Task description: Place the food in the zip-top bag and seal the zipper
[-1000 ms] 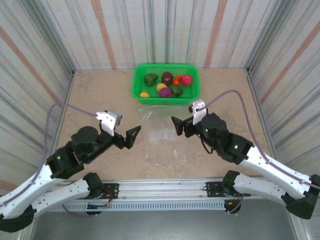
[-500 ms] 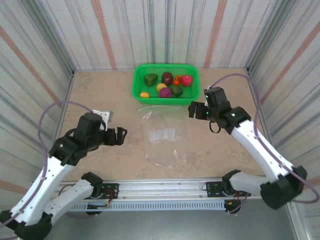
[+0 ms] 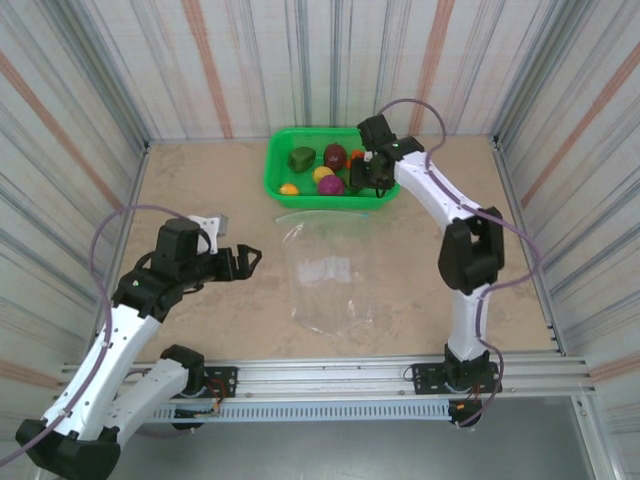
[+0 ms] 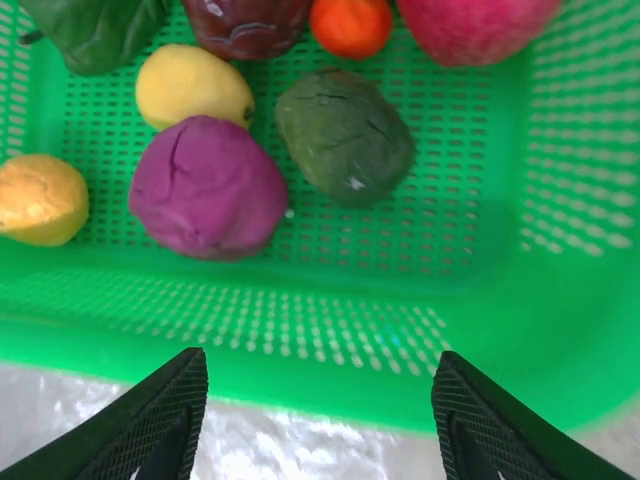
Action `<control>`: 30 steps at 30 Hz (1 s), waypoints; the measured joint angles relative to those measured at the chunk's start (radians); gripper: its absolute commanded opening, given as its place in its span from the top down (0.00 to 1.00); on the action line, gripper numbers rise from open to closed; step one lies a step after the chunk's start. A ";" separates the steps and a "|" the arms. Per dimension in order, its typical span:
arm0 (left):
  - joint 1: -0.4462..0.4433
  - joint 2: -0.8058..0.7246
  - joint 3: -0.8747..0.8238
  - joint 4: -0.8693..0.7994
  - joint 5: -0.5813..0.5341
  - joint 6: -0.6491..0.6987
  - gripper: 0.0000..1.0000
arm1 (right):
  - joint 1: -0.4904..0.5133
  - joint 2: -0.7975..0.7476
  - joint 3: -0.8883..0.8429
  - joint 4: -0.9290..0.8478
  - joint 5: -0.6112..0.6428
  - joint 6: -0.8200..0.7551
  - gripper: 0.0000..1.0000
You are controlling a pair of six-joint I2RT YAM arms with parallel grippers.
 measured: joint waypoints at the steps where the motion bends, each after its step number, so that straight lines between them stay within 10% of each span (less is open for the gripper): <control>1: 0.000 0.000 -0.001 0.002 0.000 0.000 0.01 | 0.005 0.047 0.049 -0.020 -0.005 -0.006 0.38; 18: 0.000 0.014 -0.001 0.019 -0.001 0.000 0.01 | 0.095 0.230 0.140 -0.141 -0.121 -0.157 0.59; 30: -0.033 0.187 -0.105 0.117 0.013 -0.142 0.08 | 0.123 -0.097 -0.220 -0.077 -0.102 -0.142 0.36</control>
